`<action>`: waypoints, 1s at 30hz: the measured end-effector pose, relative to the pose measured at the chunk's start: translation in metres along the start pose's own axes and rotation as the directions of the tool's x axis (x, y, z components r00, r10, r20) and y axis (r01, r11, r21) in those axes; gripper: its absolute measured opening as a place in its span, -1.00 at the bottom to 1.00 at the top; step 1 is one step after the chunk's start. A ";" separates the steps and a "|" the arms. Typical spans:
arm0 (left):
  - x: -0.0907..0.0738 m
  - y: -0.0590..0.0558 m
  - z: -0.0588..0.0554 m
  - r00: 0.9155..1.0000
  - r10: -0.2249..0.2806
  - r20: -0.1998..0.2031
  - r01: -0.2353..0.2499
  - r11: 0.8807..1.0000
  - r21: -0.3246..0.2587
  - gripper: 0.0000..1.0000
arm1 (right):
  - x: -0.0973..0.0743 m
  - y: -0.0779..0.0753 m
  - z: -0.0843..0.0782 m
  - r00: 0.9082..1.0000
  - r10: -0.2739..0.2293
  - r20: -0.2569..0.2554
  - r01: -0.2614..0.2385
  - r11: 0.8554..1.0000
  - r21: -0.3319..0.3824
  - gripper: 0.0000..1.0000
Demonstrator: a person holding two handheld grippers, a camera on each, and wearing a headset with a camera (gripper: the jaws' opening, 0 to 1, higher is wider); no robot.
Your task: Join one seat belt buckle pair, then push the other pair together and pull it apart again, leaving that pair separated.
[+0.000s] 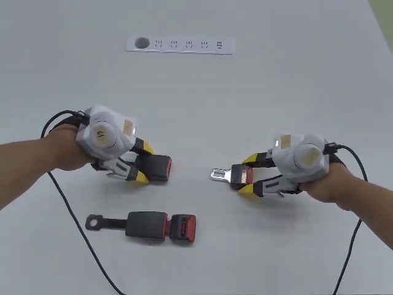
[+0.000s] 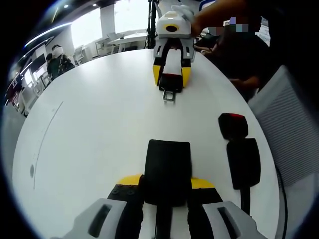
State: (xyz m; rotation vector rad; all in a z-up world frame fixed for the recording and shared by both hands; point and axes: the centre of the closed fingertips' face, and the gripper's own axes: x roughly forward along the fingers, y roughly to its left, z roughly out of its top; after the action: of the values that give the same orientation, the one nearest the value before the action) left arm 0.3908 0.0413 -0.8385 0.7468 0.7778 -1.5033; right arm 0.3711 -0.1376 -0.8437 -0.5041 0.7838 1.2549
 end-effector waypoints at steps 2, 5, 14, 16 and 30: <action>0.000 0.000 0.000 1.000 0.000 0.000 0.000 1.000 -0.001 -0.31 | -0.002 0.000 -0.003 1.000 -0.001 -0.004 0.001 1.000 0.003 -0.29; 0.000 0.000 0.000 1.000 0.000 -0.003 0.000 1.000 0.000 -0.31 | -0.005 -0.001 -0.006 1.000 -0.001 -0.012 0.001 1.000 -0.003 -0.29; 0.000 0.000 0.001 1.000 0.008 -0.007 -0.008 1.000 -0.013 -0.30 | -0.013 0.000 -0.015 1.000 -0.009 -0.016 0.009 1.000 0.009 -0.28; 0.000 0.000 0.001 1.000 0.012 -0.005 -0.012 1.000 -0.021 -0.29 | -0.013 -0.001 -0.015 1.000 -0.008 -0.017 0.008 1.000 0.013 -0.28; -0.008 0.003 0.014 0.997 0.078 0.006 -0.076 0.988 -0.132 0.47 | -0.021 -0.015 -0.003 0.992 -0.125 0.017 0.123 0.989 0.080 0.46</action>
State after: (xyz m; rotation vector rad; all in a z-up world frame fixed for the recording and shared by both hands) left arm 0.3940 0.0340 -0.8242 0.6621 0.8224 -1.3720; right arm 0.3824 -0.1571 -0.8311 -0.4667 0.7688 1.1083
